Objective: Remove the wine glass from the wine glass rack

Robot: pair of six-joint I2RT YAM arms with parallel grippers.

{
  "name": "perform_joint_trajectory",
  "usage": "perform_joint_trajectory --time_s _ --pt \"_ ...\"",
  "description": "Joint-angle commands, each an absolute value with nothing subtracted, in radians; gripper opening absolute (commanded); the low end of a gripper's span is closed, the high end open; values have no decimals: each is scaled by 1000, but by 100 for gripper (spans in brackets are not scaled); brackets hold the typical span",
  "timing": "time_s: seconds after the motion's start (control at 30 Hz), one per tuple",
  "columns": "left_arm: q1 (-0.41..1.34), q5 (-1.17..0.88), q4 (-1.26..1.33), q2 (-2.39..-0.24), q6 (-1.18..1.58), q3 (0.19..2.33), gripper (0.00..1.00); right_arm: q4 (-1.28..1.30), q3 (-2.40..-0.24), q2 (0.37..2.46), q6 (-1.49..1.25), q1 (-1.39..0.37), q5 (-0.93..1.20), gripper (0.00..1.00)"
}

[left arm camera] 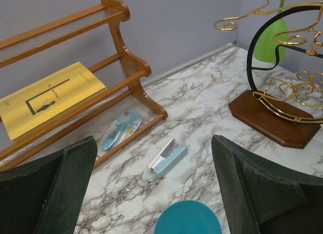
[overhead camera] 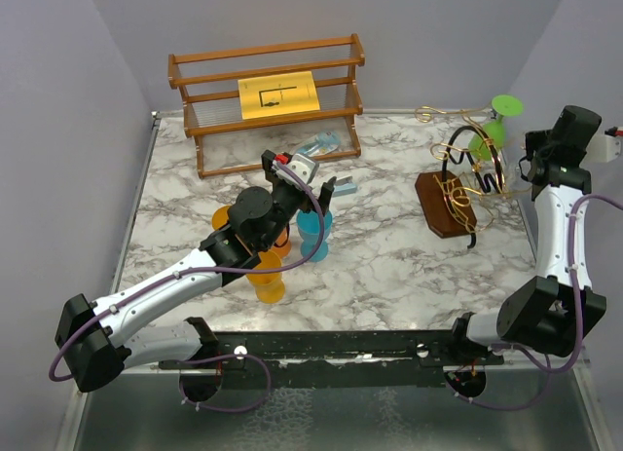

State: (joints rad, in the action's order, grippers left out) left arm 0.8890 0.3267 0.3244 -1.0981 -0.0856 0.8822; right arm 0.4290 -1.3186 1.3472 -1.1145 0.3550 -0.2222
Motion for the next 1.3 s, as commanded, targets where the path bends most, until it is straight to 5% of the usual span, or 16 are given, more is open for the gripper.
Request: perform_joint_trajectory --time_s 0.0,0.37,0.87,1.27 --pt "879 327 339 -1095 -83 896 99 329 -1319 1344 -1145 351 -94 1" --pt "879 316 330 -1097 -75 903 99 356 -1282 1274 -1163 352 19 1" --pt "875 319 328 -1096 -77 904 99 382 -1332 1356 -1169 352 -145 1" --pt "867 314 327 -1103 -70 906 99 296 -1356 1410 -1123 353 -5 1"
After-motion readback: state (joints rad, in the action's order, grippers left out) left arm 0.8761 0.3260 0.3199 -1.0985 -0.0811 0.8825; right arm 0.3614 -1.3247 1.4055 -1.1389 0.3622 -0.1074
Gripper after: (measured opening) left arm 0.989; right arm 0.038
